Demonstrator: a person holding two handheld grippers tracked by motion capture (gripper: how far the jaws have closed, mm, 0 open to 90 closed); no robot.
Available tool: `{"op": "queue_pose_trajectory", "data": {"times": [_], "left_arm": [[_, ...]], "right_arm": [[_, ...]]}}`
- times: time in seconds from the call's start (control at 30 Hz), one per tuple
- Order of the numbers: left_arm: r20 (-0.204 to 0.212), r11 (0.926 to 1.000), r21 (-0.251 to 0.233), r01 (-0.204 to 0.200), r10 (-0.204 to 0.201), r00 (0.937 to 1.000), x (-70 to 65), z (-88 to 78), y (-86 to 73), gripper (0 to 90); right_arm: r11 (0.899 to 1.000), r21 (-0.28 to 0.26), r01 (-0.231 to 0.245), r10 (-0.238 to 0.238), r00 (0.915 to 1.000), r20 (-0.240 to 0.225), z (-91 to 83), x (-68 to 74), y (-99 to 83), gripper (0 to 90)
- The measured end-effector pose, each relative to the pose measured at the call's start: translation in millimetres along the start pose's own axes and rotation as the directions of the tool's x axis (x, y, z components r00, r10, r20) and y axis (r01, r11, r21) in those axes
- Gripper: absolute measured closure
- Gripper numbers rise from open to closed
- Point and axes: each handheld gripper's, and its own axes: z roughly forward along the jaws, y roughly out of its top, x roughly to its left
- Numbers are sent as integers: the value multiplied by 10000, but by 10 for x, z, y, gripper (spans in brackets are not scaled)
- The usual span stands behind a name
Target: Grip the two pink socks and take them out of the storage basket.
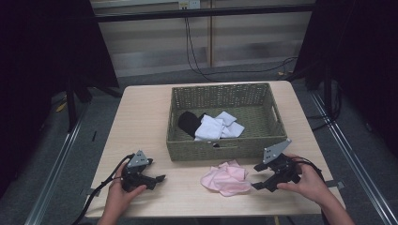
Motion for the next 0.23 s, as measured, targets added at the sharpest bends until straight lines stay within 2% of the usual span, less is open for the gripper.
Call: {"op": "queue_pose_trajectory", "data": {"times": [0.07, 0.13, 0.23], "left_arm": [[2, 10000, 1, 0, 0, 10000, 0, 0, 0, 151], [4, 10000, 1, 5, -5, 10000, 0, 0, 0, 151], [5, 10000, 2, 8, -8, 10000, 0, 0, 0, 151]], "right_arm": [[9999, -59, 116, -114, 9997, 201, 19, -14, -53, 275], [10000, -7, -9, 9, 9998, 203, 19, -14, -66, 274], [9999, -100, 120, -116, 9993, 368, 23, -6, -76, 273]]}}
